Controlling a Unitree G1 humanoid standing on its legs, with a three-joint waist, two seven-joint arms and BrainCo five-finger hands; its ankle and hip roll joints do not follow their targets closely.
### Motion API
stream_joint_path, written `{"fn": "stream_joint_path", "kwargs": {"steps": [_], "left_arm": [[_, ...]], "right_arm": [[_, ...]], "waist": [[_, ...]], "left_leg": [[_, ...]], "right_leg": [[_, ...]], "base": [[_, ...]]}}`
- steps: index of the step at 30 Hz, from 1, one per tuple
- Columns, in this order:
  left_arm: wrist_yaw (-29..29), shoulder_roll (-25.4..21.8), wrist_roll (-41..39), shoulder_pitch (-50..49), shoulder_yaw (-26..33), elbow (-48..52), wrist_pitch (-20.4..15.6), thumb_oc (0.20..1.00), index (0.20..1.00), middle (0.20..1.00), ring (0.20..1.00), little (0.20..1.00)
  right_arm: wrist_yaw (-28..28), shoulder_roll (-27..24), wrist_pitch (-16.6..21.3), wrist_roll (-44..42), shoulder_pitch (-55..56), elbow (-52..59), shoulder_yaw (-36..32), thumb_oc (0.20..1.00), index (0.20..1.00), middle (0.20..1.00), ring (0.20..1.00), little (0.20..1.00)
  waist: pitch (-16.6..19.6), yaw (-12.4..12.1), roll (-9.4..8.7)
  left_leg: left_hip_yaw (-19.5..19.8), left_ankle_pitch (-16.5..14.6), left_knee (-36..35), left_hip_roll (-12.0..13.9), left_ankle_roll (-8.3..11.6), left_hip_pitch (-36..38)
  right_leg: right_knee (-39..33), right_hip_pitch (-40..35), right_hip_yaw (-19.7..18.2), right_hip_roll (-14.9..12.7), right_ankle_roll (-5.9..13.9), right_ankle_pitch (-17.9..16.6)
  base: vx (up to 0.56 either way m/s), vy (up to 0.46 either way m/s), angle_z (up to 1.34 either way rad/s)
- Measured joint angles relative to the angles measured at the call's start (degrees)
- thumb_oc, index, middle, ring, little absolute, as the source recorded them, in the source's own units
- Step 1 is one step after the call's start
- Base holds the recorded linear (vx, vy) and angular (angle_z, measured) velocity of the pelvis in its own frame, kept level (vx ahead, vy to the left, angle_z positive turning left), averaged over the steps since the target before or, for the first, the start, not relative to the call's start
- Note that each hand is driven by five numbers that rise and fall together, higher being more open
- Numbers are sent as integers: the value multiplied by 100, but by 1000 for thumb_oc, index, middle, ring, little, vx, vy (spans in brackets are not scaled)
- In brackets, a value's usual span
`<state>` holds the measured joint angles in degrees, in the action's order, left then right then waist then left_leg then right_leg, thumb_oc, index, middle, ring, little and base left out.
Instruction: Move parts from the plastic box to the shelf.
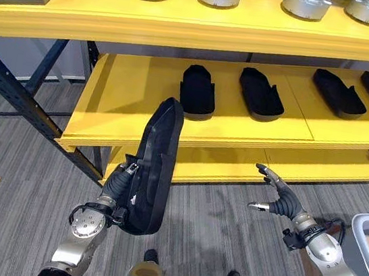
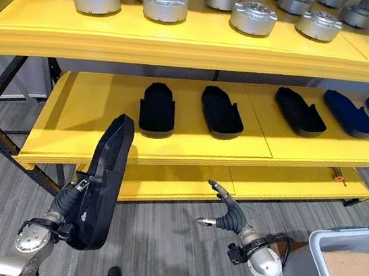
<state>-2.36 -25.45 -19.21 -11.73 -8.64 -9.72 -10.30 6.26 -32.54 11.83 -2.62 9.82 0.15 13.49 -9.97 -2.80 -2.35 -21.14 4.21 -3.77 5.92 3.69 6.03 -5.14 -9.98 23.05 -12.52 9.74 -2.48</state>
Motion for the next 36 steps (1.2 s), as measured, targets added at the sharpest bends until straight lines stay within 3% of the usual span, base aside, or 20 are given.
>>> {"fn": "stream_joint_path", "kwargs": {"steps": [11,14,19,24,26,28,29,30,31,32,33,35,36], "left_arm": [[252,-91,22,-327,28,6,113,200,200,200,200,200],[267,-88,20,-327,27,6,113,200,200,200,200,200],[326,-3,21,-370,27,33,114,200,200,200,200,200],[248,12,19,-417,10,37,116,200,200,200,200,200],[195,2,16,-411,12,37,112,200,200,200,200,200],[191,-24,4,-373,60,34,88,200,200,200,200,200],[194,-67,-6,-443,62,32,100,200,200,200,200,200],[196,-73,1,-452,61,31,97,200,200,200,200,200],[192,-38,-1,-444,60,32,93,200,200,200,200,200],[180,14,-3,-373,40,31,91,200,200,200,200,200],[165,32,-6,-294,15,31,89,200,200,200,200,200],[74,78,-18,-197,6,30,35,200,200,200,200,200],[48,104,-43,-224,12,14,11,200,200,200,200,200]], "right_arm": [[55,0,-5,-422,-121,-3,-6,1000,1000,1000,1000,1000],[393,255,-538,-1585,-117,-232,-3,1000,1000,1000,1000,1000],[849,495,-1164,-2128,169,-638,2,1000,1000,1000,1000,1000],[1204,489,-1247,-2282,263,-619,27,1000,1000,1000,1000,1000],[1327,483,-1259,-2394,204,-618,18,1000,1000,1000,1000,1000],[1373,493,-1242,-2415,61,-633,47,1000,1000,1000,1000,1000],[1366,553,-1225,-2413,-57,-715,13,1000,1000,1000,1000,1000],[1371,539,-1194,-2413,-40,-739,-2,1000,1000,1000,1000,1000],[1370,510,-1187,-2413,-22,-799,-19,1000,1000,1000,1000,1000],[1364,467,-1181,-2407,55,-845,-75,1000,1000,1000,1000,1000],[1365,413,-1182,-2406,104,-842,-101,1000,1000,1000,1000,1000],[1383,222,-1170,-2406,134,-842,-85,1000,1000,1000,1000,1000],[1382,128,-1147,-2405,125,-870,-79,1000,1000,1000,1000,1000]], "waist": [[12,-146,45],[22,-141,71],[125,-113,245],[156,-100,243],[115,-111,164],[-3,-96,-17],[-40,-94,-92],[-25,57,-37],[11,202,43],[89,268,190],[107,261,227],[134,199,281],[119,192,324]], "left_leg": [[167,-38,204,-24,-28,-112],[172,-43,271,-23,-35,-122],[169,-87,294,-43,-77,-166],[96,-80,903,5,-82,-535],[93,159,1548,63,138,-943],[132,979,1687,181,611,-1275],[-417,309,2187,634,169,-1210],[-455,102,1916,844,248,-883],[-419,86,1374,922,293,-573],[-149,179,504,1062,480,-221],[-149,260,230,1152,468,-86],[13,1054,328,1214,193,29],[-32,1217,372,1161,323,96]], "right_leg": [[-11,-164,137,-2,10,110],[-13,-167,134,-11,-4,119],[-12,-158,119,-30,-2,119],[15,-90,124,-74,-42,143],[121,5,85,-143,-137,217],[431,311,-126,-283,-453,333],[198,290,-41,-220,-627,111],[46,186,1,-152,-566,54],[15,140,-28,-110,-547,29],[82,230,-100,-35,-519,40],[177,371,-203,-40,-517,47],[442,795,-501,-202,-394,13],[446,830,-538,-262,-238,-94]], "base": [[156,-33,14],[92,-7,3],[70,-25,5],[21,-64,7],[6,-37,16],[76,167,7],[67,420,-13],[66,437,-21],[-17,505,7],[-38,342,-4],[-59,421,-26],[-5,282,-50],[7,242,-22]]}}
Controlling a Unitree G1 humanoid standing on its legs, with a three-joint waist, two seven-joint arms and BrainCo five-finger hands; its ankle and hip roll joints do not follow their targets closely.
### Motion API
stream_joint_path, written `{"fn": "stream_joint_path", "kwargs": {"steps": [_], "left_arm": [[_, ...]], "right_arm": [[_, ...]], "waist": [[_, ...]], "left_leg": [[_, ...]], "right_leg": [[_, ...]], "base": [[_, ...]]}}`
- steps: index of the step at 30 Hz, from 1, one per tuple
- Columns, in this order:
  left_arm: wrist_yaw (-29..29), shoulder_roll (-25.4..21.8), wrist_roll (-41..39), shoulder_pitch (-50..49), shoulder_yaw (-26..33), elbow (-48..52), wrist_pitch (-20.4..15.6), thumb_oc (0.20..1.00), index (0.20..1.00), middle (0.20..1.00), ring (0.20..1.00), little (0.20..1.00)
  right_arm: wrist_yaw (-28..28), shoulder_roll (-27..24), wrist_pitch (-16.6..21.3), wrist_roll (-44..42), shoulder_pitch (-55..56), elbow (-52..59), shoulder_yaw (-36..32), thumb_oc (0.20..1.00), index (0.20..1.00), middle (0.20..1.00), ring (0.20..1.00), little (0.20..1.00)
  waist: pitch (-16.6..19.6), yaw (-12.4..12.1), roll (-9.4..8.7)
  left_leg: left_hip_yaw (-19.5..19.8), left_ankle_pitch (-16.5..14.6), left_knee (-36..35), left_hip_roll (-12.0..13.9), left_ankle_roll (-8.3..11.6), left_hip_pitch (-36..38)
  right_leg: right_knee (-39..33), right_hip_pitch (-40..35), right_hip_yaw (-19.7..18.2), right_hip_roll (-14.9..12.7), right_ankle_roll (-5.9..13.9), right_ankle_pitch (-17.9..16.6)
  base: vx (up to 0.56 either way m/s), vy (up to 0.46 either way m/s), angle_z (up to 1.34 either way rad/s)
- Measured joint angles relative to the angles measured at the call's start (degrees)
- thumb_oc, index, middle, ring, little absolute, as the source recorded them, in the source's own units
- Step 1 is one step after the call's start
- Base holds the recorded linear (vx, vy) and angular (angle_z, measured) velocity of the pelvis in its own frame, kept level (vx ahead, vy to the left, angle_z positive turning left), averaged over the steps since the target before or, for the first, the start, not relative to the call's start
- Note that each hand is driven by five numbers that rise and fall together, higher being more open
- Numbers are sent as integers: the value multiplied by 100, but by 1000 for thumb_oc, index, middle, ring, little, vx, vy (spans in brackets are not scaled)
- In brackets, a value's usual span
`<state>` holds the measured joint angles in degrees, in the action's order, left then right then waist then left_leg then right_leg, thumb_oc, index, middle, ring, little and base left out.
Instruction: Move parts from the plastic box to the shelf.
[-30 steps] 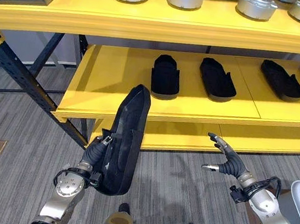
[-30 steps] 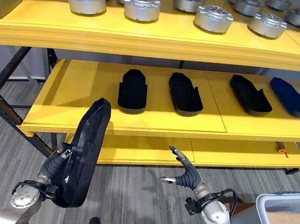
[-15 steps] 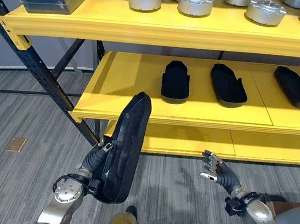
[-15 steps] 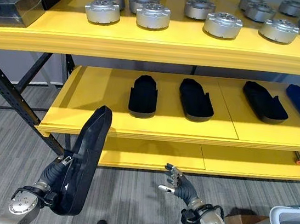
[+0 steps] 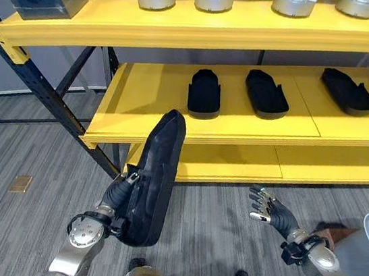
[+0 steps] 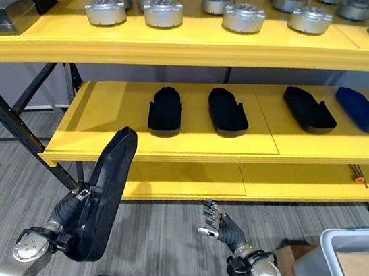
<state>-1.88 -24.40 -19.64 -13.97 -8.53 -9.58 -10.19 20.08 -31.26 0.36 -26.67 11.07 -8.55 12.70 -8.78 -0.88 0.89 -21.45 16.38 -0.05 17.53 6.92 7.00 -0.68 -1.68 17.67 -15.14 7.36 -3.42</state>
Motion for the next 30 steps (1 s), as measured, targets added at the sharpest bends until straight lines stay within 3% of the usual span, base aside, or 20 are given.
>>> {"fn": "stream_joint_path", "kwargs": {"steps": [1,4,9,13,23,24,26,30], "left_arm": [[-46,-60,-5,49,20,-82,-4,200,200,200,200,200],[-94,-216,-20,143,93,-95,-14,200,200,200,200,200],[15,-241,-19,63,79,-94,-48,200,200,200,200,200],[75,-323,-18,-159,79,-92,-48,200,200,200,200,200],[156,-319,-58,-169,73,23,-75,200,200,200,200,200],[182,-310,-140,-145,78,38,-6,200,200,200,200,200],[270,-67,-736,312,78,-2,616,200,200,200,200,200],[292,109,-850,600,77,-1,771,200,200,200,200,200]], "right_arm": [[-9,48,3,-1,42,-57,40,1000,1000,1000,1000,1000],[35,269,24,-4,53,-47,181,1000,1000,1000,1000,1000],[63,396,131,-86,-30,-91,81,1000,1000,1000,1000,1000],[3,500,132,-148,15,-84,92,1000,1000,1000,1000,1000],[-223,499,146,-224,25,-96,79,1000,1000,1000,1000,1000],[-254,508,138,-230,14,-94,91,1000,1000,1000,1000,1000],[-468,628,111,-234,-121,-99,154,1000,1000,1000,1000,1000],[-429,885,106,-239,-472,-96,175,1000,1000,1000,1000,1000]], "waist": [[-30,89,-106],[-22,41,-301],[-30,-34,-101],[23,-34,-198],[168,-1,-230],[168,-30,-229],[179,-148,-235],[270,-285,-311]], "left_leg": [[-20,-306,10,-176,120,33],[-51,-778,2,-350,70,54],[-138,-1346,-203,-398,230,195],[-115,-1357,-224,-433,224,195],[-39,-1259,-298,-426,203,202],[-41,-1246,-297,-434,218,205],[4,-1209,-392,-453,223,241],[-14,-1199,-420,-467,234,289]], "right_leg": [[-153,-131,24,-164,176,-209],[-278,-228,75,-319,361,-354],[-349,-386,186,-329,495,-414],[-358,-416,100,-351,511,-428],[-454,-423,76,-299,464,-560],[-449,-423,124,-298,459,-596],[-454,-477,192,-299,469,-616],[-454,-498,183,-304,470,-622]], "base": [[-29,214,4],[26,242,23],[3,128,17],[3,30,2],[-2,-1,1],[55,-11,3],[47,0,9],[6,2,2]]}}
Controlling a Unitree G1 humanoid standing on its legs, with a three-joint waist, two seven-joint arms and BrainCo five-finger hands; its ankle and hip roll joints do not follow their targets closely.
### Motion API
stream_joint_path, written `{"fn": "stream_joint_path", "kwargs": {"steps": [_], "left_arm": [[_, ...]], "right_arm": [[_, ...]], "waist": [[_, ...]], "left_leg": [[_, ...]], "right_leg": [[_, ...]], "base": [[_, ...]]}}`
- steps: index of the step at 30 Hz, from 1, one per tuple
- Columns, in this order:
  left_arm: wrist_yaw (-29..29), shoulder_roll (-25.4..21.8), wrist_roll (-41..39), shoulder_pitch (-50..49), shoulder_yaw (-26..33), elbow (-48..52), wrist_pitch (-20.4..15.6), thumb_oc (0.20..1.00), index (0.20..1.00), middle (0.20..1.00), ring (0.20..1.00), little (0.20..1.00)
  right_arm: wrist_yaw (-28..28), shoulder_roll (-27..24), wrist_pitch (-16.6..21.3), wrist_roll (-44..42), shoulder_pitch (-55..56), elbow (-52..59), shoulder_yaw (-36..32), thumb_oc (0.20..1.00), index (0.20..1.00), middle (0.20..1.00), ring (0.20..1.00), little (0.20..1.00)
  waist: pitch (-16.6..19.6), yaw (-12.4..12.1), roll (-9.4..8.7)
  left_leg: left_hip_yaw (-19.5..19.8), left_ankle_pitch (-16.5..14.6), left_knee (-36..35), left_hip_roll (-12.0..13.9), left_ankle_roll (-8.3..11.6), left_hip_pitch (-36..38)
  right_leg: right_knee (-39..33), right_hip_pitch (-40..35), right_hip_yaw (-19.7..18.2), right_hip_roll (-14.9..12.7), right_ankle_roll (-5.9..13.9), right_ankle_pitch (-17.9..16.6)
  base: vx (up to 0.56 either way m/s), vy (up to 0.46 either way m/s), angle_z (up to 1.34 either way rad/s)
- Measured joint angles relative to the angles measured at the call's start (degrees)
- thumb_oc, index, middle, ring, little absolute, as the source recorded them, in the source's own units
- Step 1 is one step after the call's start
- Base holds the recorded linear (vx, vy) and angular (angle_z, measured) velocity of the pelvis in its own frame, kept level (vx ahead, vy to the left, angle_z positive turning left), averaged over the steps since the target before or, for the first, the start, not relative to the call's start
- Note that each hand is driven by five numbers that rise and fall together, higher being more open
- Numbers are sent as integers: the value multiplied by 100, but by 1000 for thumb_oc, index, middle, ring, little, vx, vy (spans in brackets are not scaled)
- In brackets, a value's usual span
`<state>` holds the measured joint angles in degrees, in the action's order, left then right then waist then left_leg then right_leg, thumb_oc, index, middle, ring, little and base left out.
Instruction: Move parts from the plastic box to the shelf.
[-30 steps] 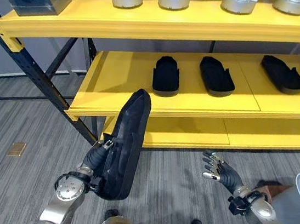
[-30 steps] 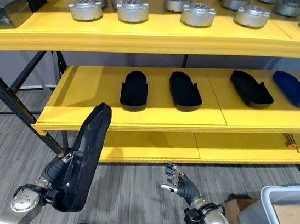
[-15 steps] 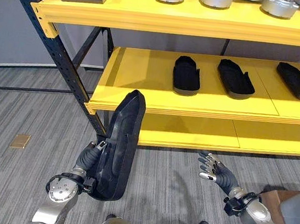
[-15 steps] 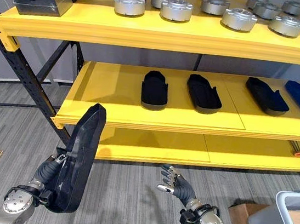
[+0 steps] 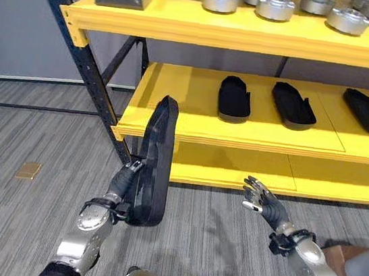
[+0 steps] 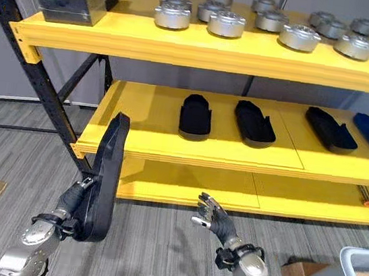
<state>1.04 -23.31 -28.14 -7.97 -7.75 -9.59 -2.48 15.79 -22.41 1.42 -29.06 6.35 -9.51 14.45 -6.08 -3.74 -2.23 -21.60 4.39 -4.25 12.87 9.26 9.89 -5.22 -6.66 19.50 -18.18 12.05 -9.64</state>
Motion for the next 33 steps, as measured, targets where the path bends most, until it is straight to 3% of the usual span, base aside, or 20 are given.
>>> {"fn": "stream_joint_path", "kwargs": {"steps": [14,18,21,23,26,27,28,29,30,31,32,33], "left_arm": [[-56,-17,0,-2,220,-56,56,200,200,200,200,200],[-17,-28,0,0,252,-146,55,200,200,200,200,200],[59,-39,1,16,240,-206,55,200,200,200,200,200],[124,-61,1,58,240,-293,48,200,200,200,200,200],[181,8,8,145,191,-426,51,200,200,200,200,200],[241,-2,8,142,201,-428,48,200,200,200,200,200],[243,-112,5,116,183,-423,36,200,200,200,200,200],[243,-112,5,116,183,-423,36,200,200,200,200,200],[240,-213,9,101,148,-421,37,200,200,200,200,200],[244,-199,17,64,13,-396,50,200,200,200,200,200],[244,-202,19,50,-39,-362,49,200,200,200,200,200],[225,-126,41,32,-152,-363,54,200,200,200,200,200]], "right_arm": [[129,-27,-237,64,-3,248,-8,1000,1000,1000,1000,1000],[111,-23,-252,130,-5,333,-31,1000,1000,1000,1000,1000],[102,-16,-249,154,-39,346,-34,1000,1000,1000,1000,1000],[81,-14,-246,243,-134,374,-29,1000,1000,1000,1000,1000],[-34,-80,-240,334,-316,409,-30,1000,1000,1000,1000,1000],[-48,-78,-232,361,-389,412,3,1000,1000,1000,1000,1000],[-23,-85,-231,495,-395,515,50,1000,1000,1000,1000,1000],[-23,-85,-231,495,-395,515,50,1000,1000,1000,1000,1000],[-12,-120,-203,561,-388,688,16,1000,1000,1000,1000,1000],[-20,-133,-151,562,-371,668,-125,1000,1000,1000,1000,1000],[-18,-146,-98,561,-369,642,-149,1000,1000,1000,1000,1000],[-20,-190,-58,564,-340,563,-160,1000,1000,1000,1000,1000]], "waist": [[-36,-39,1],[-118,-41,-110],[-271,-40,-205],[-350,-45,-275],[-455,-45,-113],[-510,-81,38],[-510,-175,10],[-510,-175,10],[-503,-162,-110],[-471,-36,-113],[-488,7,-177],[-534,30,-236]], "left_leg": [[10,-26,-96,-136,35,-22],[41,-111,35,-277,-28,-94],[57,-318,340,-366,-102,-123],[88,-725,1081,-375,-205,-468],[225,-1109,1708,-342,-393,-762],[227,-1136,1662,-360,-454,-766],[351,-909,1150,-408,-611,-554],[351,-909,1150,-408,-611,-554],[338,-685,840,-556,-590,-482],[396,-629,664,-664,-607,-429],[402,-595,652,-741,-587,-390],[331,-809,1164,-899,-665,-472]], "right_leg": [[1,18,-1,-111,7,-2],[46,29,-6,-266,20,-15],[311,63,3,-443,6,-26],[632,265,20,-610,-53,-109],[1109,581,35,-737,-82,-556],[1468,844,96,-737,4,-729],[2192,1196,216,-312,128,334],[2192,1196,216,-312,128,334],[1924,1038,359,-60,-208,892],[1437,772,328,77,-223,897],[1379,768,248,-4,-113,826],[1476,796,206,-147,-108,809]], "base": [[-2,133,1],[-17,238,4],[1,181,0],[30,197,-5],[35,102,-8],[100,53,-27],[105,20,-25],[137,-36,-9],[184,-107,32],[153,-118,39],[226,-195,29],[195,-149,6]]}}
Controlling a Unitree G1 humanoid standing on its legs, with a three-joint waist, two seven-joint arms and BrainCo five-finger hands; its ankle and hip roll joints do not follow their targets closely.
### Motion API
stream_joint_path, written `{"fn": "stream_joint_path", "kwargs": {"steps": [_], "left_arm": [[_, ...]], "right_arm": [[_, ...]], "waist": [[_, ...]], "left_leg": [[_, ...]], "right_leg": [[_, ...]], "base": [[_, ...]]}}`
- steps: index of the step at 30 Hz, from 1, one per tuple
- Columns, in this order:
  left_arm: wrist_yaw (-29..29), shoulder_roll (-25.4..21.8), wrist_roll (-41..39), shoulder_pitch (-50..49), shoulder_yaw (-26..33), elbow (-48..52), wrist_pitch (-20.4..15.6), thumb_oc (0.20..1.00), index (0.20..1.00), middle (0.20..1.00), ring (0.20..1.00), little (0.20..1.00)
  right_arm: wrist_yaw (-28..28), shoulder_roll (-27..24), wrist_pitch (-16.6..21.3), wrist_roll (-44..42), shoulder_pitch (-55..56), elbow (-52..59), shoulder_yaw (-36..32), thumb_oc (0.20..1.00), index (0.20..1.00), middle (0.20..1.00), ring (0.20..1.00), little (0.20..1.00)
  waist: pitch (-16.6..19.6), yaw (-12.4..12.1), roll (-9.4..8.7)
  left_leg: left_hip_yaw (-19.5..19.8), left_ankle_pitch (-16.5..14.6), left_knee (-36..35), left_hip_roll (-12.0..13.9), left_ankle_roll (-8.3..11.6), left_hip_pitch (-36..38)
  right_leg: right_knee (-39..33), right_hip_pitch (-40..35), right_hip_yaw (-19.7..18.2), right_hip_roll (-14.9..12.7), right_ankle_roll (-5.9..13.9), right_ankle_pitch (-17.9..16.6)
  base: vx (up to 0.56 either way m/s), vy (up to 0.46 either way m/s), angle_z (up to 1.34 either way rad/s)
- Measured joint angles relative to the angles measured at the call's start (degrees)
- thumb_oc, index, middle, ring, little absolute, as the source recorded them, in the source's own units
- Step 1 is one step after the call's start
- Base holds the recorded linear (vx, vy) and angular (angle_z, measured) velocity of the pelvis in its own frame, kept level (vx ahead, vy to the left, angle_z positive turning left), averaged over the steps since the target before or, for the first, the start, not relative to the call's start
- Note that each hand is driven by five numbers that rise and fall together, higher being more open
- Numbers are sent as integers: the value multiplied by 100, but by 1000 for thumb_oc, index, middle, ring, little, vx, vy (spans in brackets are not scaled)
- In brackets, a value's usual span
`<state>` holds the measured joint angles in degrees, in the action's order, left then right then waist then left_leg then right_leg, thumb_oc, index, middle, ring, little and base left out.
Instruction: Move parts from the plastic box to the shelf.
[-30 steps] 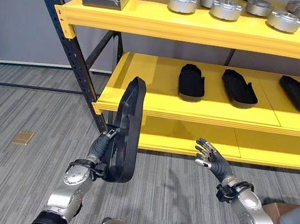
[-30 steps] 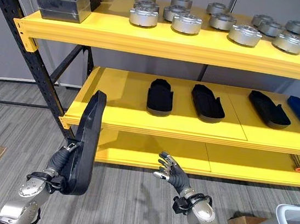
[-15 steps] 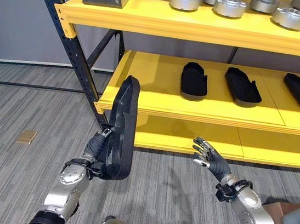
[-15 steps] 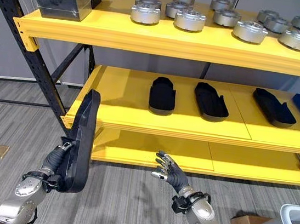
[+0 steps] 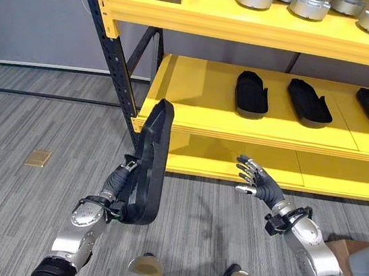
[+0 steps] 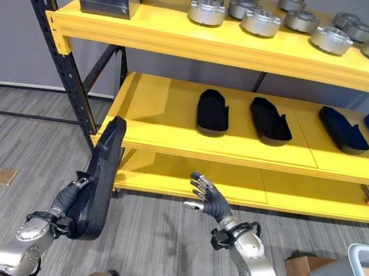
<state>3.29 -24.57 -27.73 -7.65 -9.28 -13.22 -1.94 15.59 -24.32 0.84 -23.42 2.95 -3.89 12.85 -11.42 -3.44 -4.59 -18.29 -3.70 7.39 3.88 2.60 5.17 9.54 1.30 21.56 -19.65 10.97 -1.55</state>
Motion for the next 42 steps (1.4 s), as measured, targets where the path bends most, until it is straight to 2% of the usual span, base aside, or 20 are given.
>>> {"fn": "stream_joint_path", "kwargs": {"steps": [1,2,3,4,5,7,9,10,11,13,14,15,16,19,20,24,27,31,38,42], "left_arm": [[4,38,21,-53,-126,9,7,200,200,200,200,200],[3,48,29,-49,-179,4,6,200,200,200,200,200],[-1,42,31,-55,-205,2,3,200,200,200,200,200],[-13,61,32,-46,-206,-18,3,200,200,200,200,200],[-53,78,37,-38,-211,-33,3,200,200,200,200,200],[-113,56,110,-16,-213,-51,3,200,200,200,200,200],[-118,40,189,-17,-283,-55,-4,200,200,200,200,200],[-117,15,253,-20,-309,-54,-21,200,200,200,200,200],[-116,0,255,-19,-332,-61,-28,200,200,200,200,200],[-94,94,264,-130,-437,61,-46,200,200,200,200,200],[-87,134,270,-211,-437,108,-57,200,200,200,200,200],[-69,169,271,-264,-438,108,-56,200,200,200,200,200],[-60,172,273,-291,-437,109,-53,200,200,200,200,200],[78,91,358,-284,-293,188,-35,200,200,200,200,200],[183,-30,386,-286,-237,265,-15,200,200,200,200,200],[344,-124,405,-369,-87,272,75,200,200,200,200,200],[432,-131,409,-517,34,293,76,200,200,200,200,200],[486,-105,384,-606,22,297,77,200,200,200,200,200],[496,-109,343,-680,40,541,-87,200,200,200,200,200],[272,-131,326,-683,43,651,-130,200,200,200,200,200]], "right_arm": [[1,-84,53,3,108,16,20,1000,1000,1000,1000,1000],[-11,-84,88,6,162,-7,38,1000,1000,1000,1000,1000],[-21,-61,131,14,203,-64,135,1000,1000,1000,1000,1000],[-24,-53,153,16,224,-71,155,1000,1000,1000,1000,1000],[-34,-47,199,28,237,-66,155,1000,1000,1000,1000,1000],[-85,-47,347,58,231,-50,135,1000,1000,1000,1000,1000],[-115,-44,413,60,235,-53,134,1000,1000,1000,1000,1000],[-120,-39,435,82,239,-53,134,1000,1000,1000,1000,1000],[-129,-38,450,106,246,-59,120,1000,1000,1000,1000,1000],[-226,-115,479,133,215,-66,25,1000,1000,1000,1000,1000],[-255,-143,491,181,174,-70,20,1000,1000,1000,1000,1000],[-294,-175,514,235,131,-94,21,1000,1000,1000,1000,1000],[-362,-179,542,234,82,-161,23,1000,1000,1000,1000,1000],[-646,-181,592,237,-123,-434,47,1000,1000,1000,1000,1000],[-754,-179,626,238,-120,-426,29,1000,1000,1000,1000,1000],[-784,-180,643,237,-21,-360,-3,1000,1000,1000,1000,1000],[-730,-238,640,238,21,-337,-2,1000,1000,1000,1000,1000],[-726,-370,628,238,60,-335,-23,1000,1000,1000,1000,1000],[-670,-401,551,236,320,-176,-121,1000,1000,1000,1000,1000],[-674,-458,555,231,422,-157,-118,1000,1000,1000,1000,1000]], "waist": [[57,12,62],[50,34,57],[-22,74,-2],[-84,77,53],[-98,69,69],[-108,124,58],[-132,189,37],[-165,238,-46],[-161,261,-148],[-294,211,40],[-299,164,157],[-302,112,246],[-296,75,290],[-339,59,211],[-363,37,77],[-328,53,-73],[-326,45,-71],[-300,104,-10],[-212,143,87],[29,189,230]], "left_leg": [[-4,-174,-19,1,-114,0],[27,-222,-65,-65,-104,89],[55,-168,-252,-132,-175,268],[55,-113,-374,-115,-257,338],[62,-77,-494,-77,-302,399],[173,-59,-588,-43,-323,419],[349,-120,-621,-70,-229,531],[528,-169,-613,-113,-142,594],[671,-221,-559,-130,-62,616],[782,-335,-402,89,75,695],[769,-403,-323,195,146,700],[758,-479,-257,289,193,714],[695,-527,-172,376,228,729],[274,-611,165,551,332,752],[228,-625,216,595,351,792],[137,-658,308,606,397,816],[23,-655,426,636,394,799],[-40,-654,517,680,392,815],[-157,-650,916,845,387,647],[-155,-587,1326,1043,308,330]], "right_leg": [[36,-39,-6,-41,37,-7],[70,-51,-49,-106,63,-28],[243,-30,-53,-199,101,-183],[400,101,-50,-243,188,-78],[233,204,-15,-161,256,-5],[-600,270,43,-40,339,-185],[-1070,299,35,-19,339,-412],[-1228,141,-131,26,349,-416],[-1169,70,-330,51,221,-541],[-771,34,-394,248,165,-623],[-683,31,-367,332,60,-662],[-597,28,-352,424,-193,-597],[-493,22,-341,489,-310,-528],[5,2,-290,497,-375,-173],[276,32,-246,465,-453,-21],[736,116,-202,340,-426,341],[976,232,-200,309,-473,512],[1111,242,-200,302,-468,678],[1498,455,-212,348,-609,952],[1671,683,-248,481,-667,1169]], "base": [[241,-151,3],[218,-135,7],[170,-97,1],[189,-95,-10],[149,-82,-6],[339,-140,19],[439,-149,55],[333,-114,85],[409,-139,102],[423,-113,54],[425,-105,2],[373,-103,-4],[429,-120,-1],[468,-133,16],[289,-89,17],[334,-97,10],[289,-92,-5],[237,-60,-5],[189,-102,-7],[134,-110,-10]]}}
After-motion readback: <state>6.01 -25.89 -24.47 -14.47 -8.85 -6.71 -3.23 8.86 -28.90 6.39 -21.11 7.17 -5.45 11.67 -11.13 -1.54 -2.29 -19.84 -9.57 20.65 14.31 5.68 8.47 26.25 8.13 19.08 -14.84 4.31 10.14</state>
